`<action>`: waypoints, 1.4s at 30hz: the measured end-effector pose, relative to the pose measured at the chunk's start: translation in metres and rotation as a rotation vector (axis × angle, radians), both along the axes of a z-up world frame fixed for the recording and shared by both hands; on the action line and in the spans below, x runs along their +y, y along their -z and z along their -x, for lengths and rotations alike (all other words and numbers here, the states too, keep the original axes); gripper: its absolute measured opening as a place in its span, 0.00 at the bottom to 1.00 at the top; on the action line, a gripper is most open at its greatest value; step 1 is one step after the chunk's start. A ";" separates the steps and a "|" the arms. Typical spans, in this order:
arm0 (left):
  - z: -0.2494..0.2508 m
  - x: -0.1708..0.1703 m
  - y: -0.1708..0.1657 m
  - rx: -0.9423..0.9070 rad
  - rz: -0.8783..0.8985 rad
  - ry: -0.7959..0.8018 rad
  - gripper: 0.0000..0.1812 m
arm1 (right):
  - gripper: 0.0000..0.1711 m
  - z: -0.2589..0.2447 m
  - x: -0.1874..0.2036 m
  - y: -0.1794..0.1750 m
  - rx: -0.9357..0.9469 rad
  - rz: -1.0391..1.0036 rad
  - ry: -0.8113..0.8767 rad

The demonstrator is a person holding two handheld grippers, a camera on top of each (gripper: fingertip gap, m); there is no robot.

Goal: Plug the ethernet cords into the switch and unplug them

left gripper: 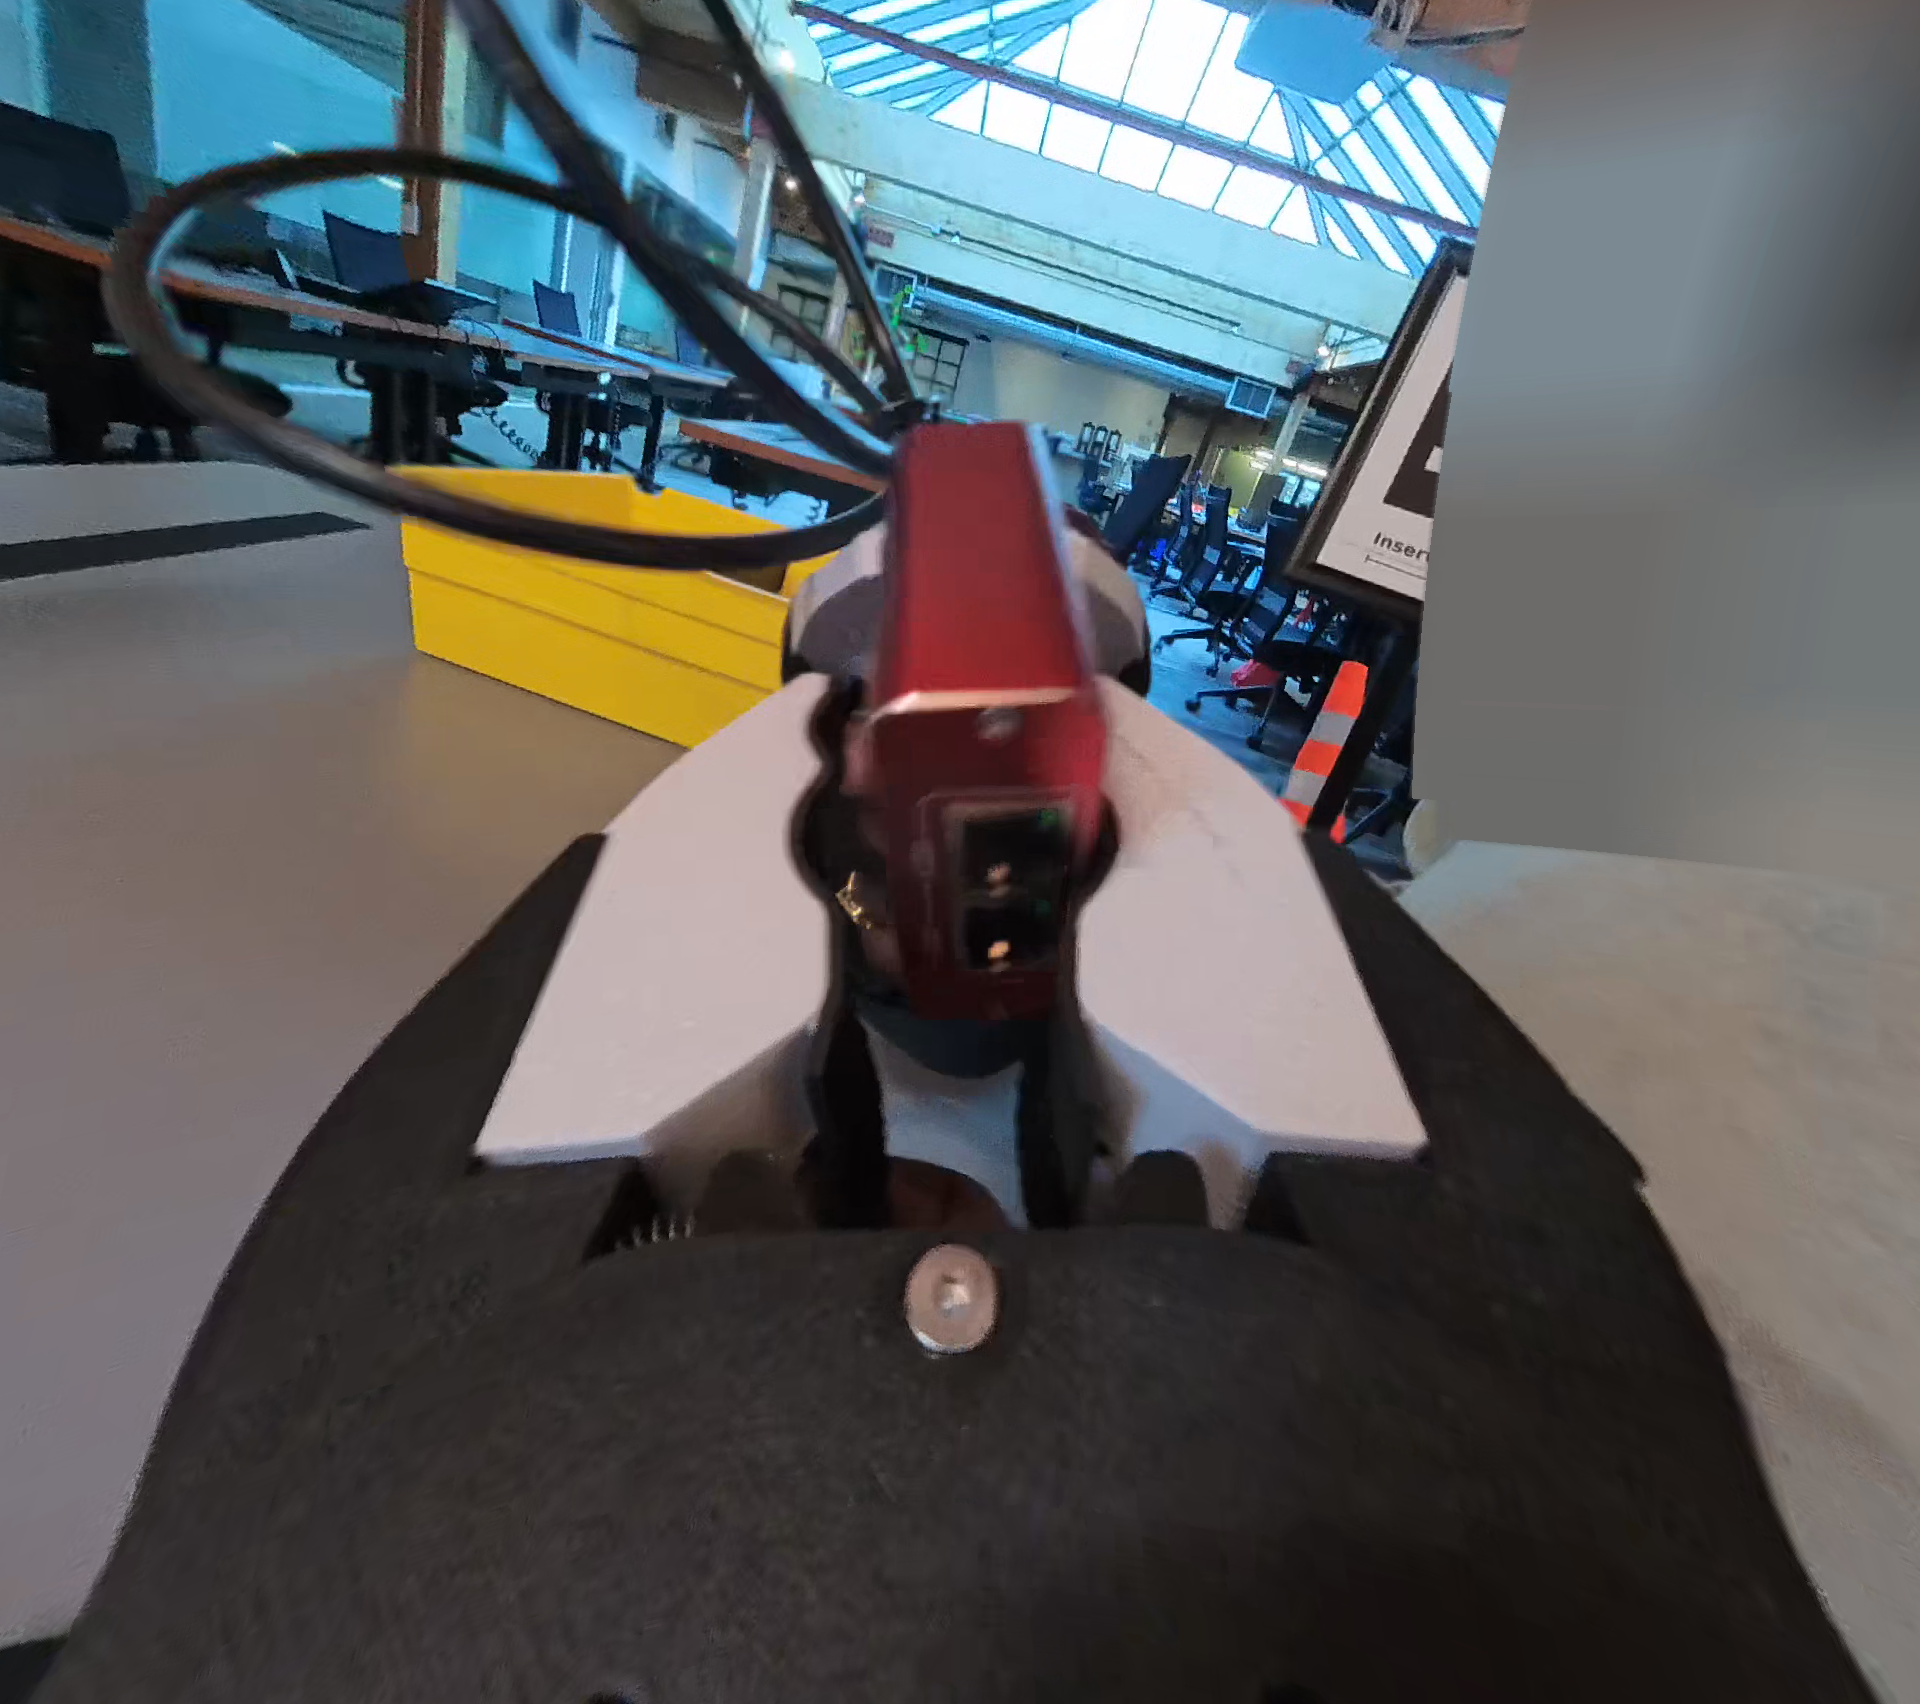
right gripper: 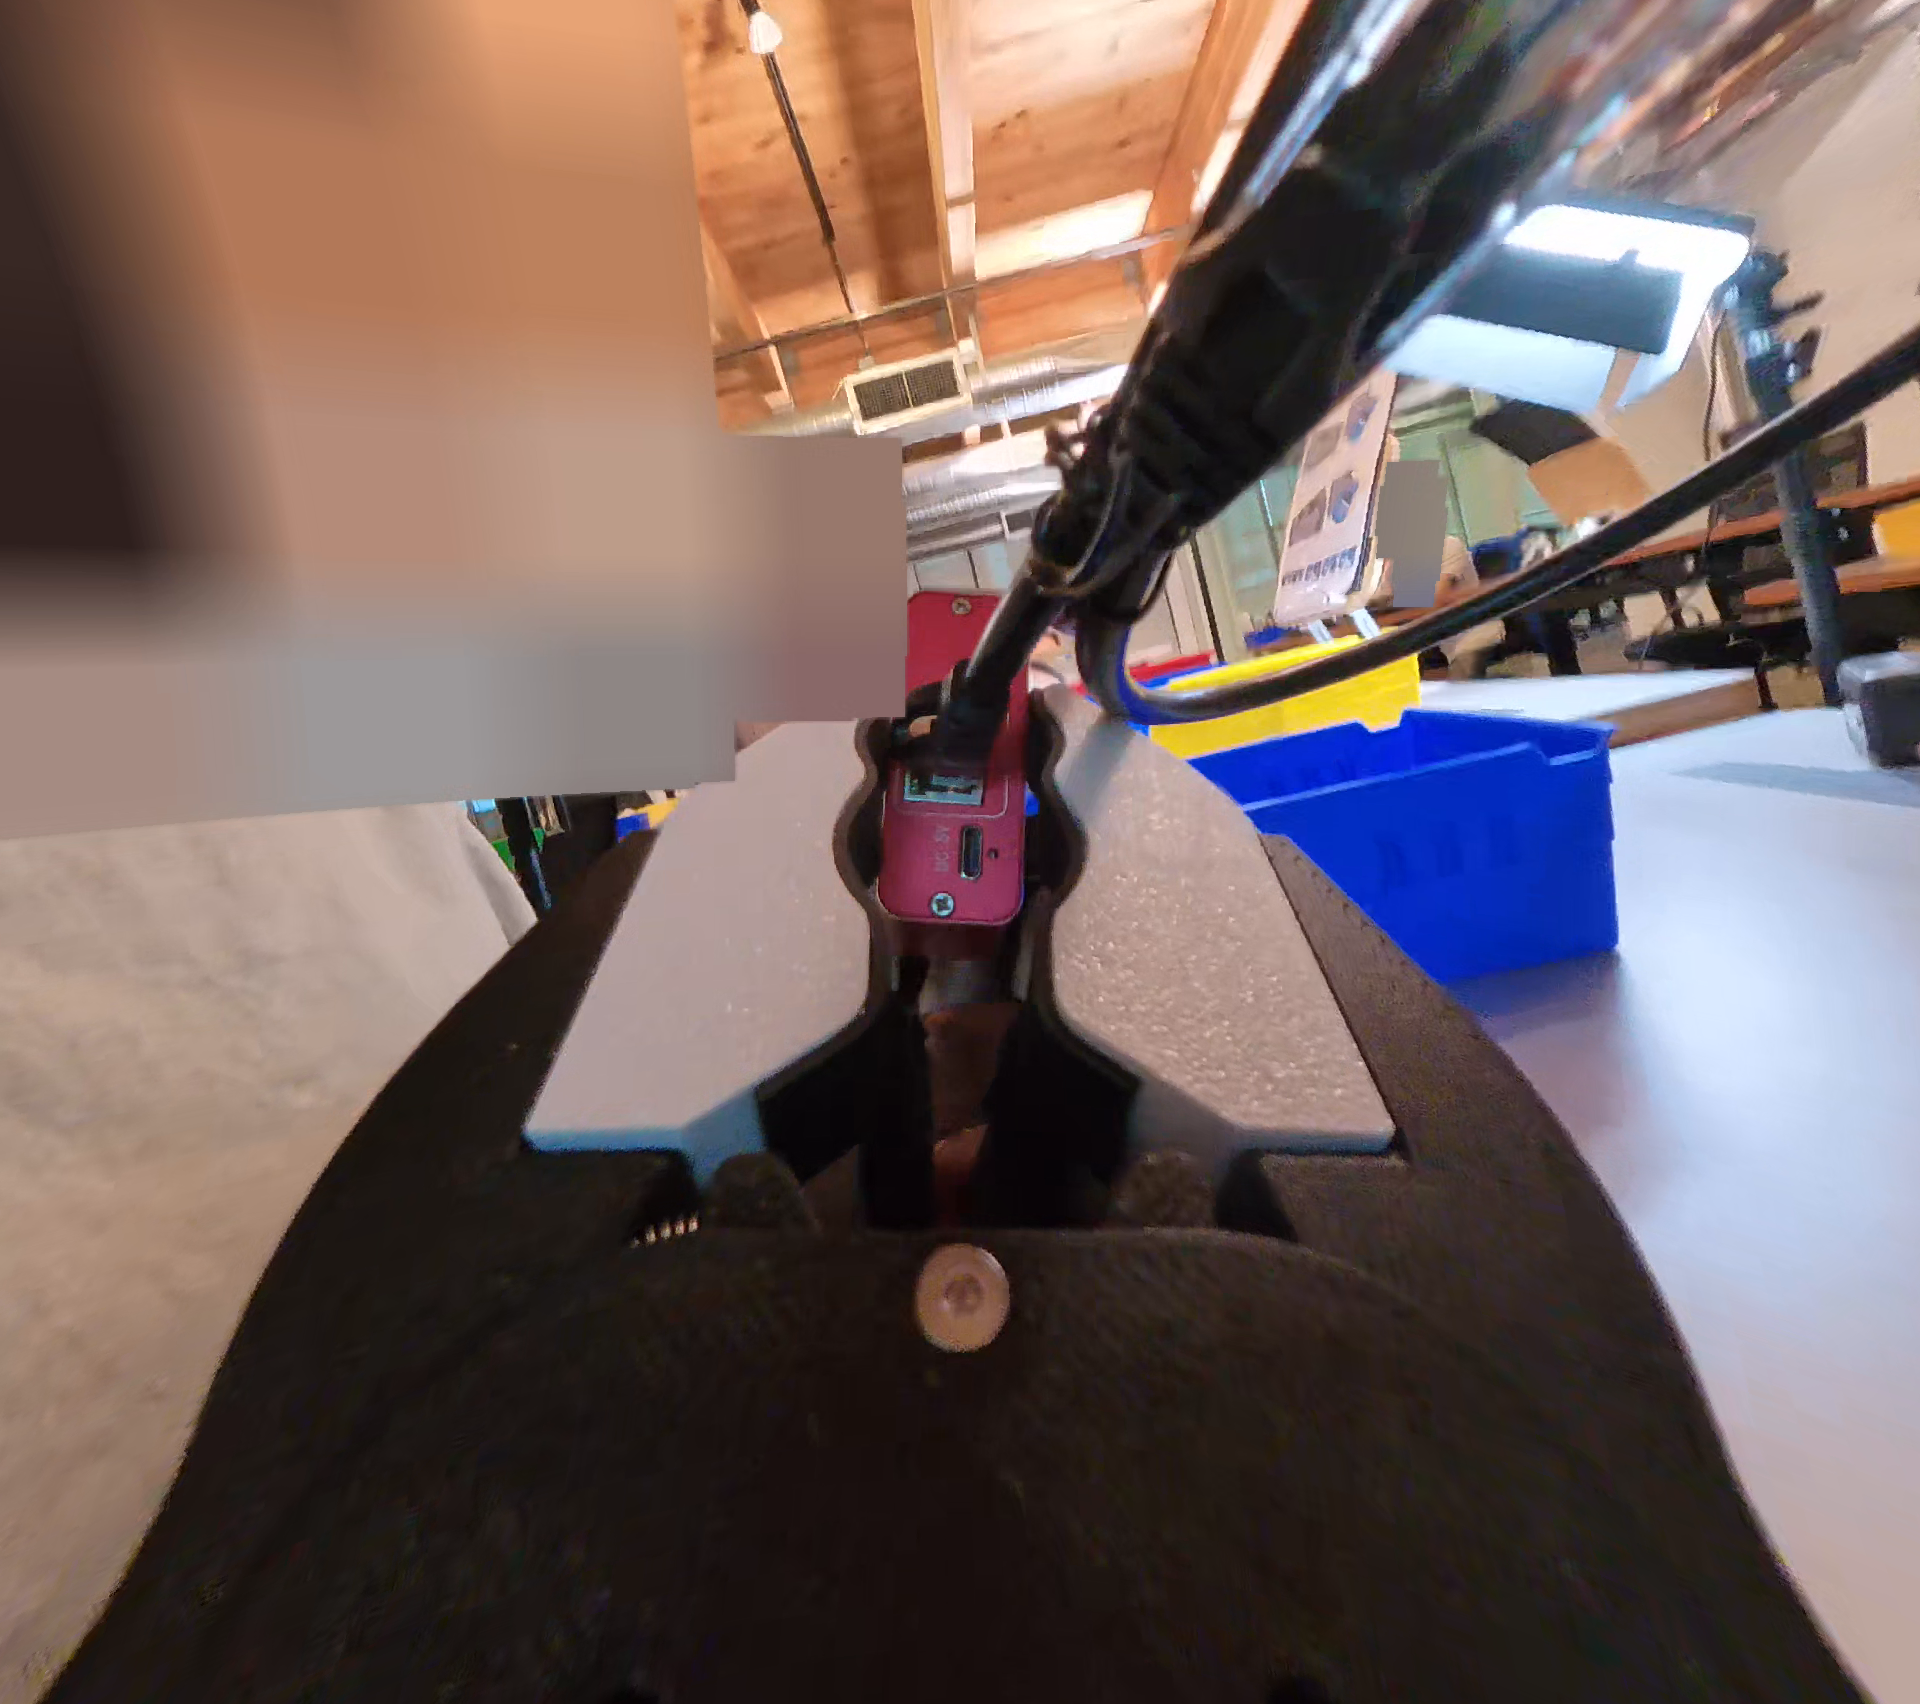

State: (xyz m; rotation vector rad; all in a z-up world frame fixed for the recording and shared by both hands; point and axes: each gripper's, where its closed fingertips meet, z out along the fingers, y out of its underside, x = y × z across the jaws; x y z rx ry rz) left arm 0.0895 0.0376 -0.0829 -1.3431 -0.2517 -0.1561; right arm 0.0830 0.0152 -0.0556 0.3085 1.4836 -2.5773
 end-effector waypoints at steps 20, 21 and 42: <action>0.003 -0.004 0.019 -0.023 0.045 0.042 0.16 | 0.11 0.001 0.011 0.029 0.058 -0.337 -0.016; 0.004 -0.003 0.020 -0.005 0.052 0.030 0.16 | 0.11 0.002 0.011 0.030 0.090 -0.359 0.012; -0.006 0.001 -0.001 0.078 -0.130 0.049 0.16 | 0.09 -0.009 0.015 0.007 0.385 -0.385 0.228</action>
